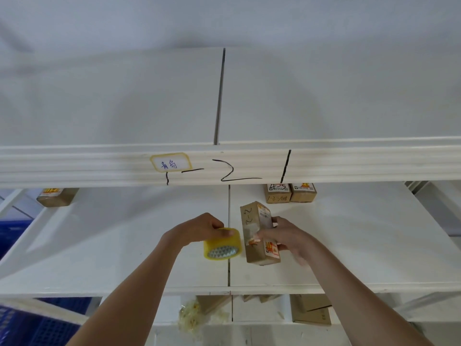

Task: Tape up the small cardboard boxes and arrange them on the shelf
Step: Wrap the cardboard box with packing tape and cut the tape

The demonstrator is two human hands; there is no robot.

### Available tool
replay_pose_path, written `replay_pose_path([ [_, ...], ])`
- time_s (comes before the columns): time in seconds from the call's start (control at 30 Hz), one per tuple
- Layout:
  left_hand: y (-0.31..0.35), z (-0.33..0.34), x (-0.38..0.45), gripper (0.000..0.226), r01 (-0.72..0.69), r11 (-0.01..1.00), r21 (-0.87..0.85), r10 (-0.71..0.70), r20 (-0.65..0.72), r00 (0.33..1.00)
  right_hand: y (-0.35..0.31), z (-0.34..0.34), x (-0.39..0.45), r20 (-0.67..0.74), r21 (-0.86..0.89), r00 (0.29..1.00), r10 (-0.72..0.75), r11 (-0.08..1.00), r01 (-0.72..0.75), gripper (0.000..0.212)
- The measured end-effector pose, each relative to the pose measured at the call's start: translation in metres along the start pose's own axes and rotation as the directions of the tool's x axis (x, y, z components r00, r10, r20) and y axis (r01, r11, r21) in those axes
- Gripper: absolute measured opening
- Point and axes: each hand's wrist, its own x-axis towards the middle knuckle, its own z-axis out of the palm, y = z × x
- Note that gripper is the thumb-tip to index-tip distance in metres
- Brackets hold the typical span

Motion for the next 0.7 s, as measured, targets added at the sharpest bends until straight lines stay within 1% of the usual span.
replay_pose_path([
  [0.1,0.003,-0.003,0.001,0.039,0.006,1.000,0.024,-0.006,0.003,1.000,0.002,-0.004,-0.004,0.020,0.014,1.000,-0.004,1.000,0.003,0.042],
  [0.17,0.005,-0.003,0.005,0.041,0.018,0.997,0.077,-0.017,-0.017,1.000,0.000,-0.002,-0.004,0.037,0.038,0.999,-0.006,0.999,0.005,0.039],
  [0.23,0.007,-0.003,0.006,0.043,0.041,0.990,0.135,-0.036,-0.040,0.999,-0.004,0.001,-0.004,0.057,0.070,0.998,-0.017,0.997,0.013,0.041],
  [0.33,0.008,0.001,0.010,0.041,0.062,0.990,0.126,-0.058,-0.040,0.998,-0.005,0.000,-0.003,0.093,0.130,0.995,-0.032,0.991,0.020,0.048],
  [0.4,0.012,0.004,0.011,0.038,0.072,0.991,0.110,-0.067,-0.051,0.996,-0.001,0.002,-0.002,0.125,0.203,0.991,-0.050,0.979,0.024,0.048],
  [0.5,0.021,0.007,0.013,0.043,0.047,0.994,0.096,-0.042,-0.060,0.997,0.010,0.007,-0.001,0.164,0.339,0.981,-0.101,0.940,0.041,0.046],
  [0.63,0.028,0.003,0.012,0.038,0.010,0.992,0.129,0.002,-0.086,0.996,0.015,0.019,0.002,0.189,0.553,0.968,-0.162,0.833,0.031,0.055],
  [0.7,0.033,0.002,0.013,0.039,-0.001,0.989,0.151,0.015,-0.089,0.996,0.014,0.024,0.003,0.170,0.613,0.975,-0.146,0.790,0.011,0.058],
])
